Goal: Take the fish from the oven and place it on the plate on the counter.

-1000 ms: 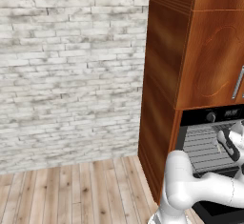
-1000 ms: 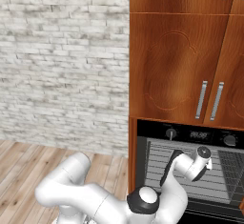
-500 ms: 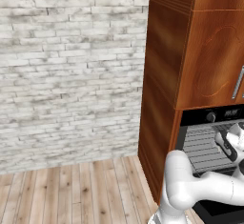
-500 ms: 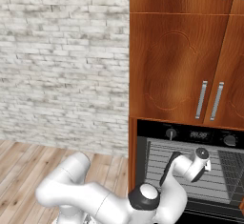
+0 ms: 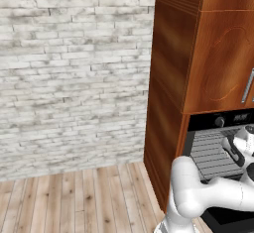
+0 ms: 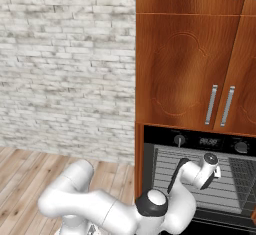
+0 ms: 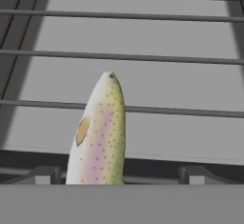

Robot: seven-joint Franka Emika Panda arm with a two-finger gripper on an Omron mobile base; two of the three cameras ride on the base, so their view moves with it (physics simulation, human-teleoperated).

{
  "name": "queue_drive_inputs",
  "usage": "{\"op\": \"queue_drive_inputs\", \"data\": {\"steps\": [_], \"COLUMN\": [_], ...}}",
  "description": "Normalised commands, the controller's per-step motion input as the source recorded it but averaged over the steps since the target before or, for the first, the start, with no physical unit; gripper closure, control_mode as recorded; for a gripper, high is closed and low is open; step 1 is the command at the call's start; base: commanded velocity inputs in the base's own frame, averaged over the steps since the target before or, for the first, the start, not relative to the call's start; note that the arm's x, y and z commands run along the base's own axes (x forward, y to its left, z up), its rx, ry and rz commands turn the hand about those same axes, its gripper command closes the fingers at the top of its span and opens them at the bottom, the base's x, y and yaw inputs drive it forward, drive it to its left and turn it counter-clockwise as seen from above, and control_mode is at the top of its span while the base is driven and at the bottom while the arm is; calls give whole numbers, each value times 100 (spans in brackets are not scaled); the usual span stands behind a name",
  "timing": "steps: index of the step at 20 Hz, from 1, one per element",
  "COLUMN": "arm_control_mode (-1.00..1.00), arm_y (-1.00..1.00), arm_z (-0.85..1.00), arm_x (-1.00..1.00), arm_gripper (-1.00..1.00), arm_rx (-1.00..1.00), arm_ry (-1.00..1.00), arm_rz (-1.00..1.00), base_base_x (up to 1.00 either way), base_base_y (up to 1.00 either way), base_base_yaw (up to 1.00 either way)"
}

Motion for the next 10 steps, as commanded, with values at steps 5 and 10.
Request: {"op": "queue_drive_inputs", "data": {"steps": [5, 10], "arm_control_mode": [-100, -100], "arm_y": [0, 0], "arm_z": [-34, -31], "arm_x": [0, 0], "arm_gripper": [-100, 100], "arm_rx": [2, 3], "arm_ry": [0, 0], "arm_rz": [0, 0], "base_base_x": [0, 0], "base_base_y": [0, 0], "base_base_yaw": [0, 0]}}
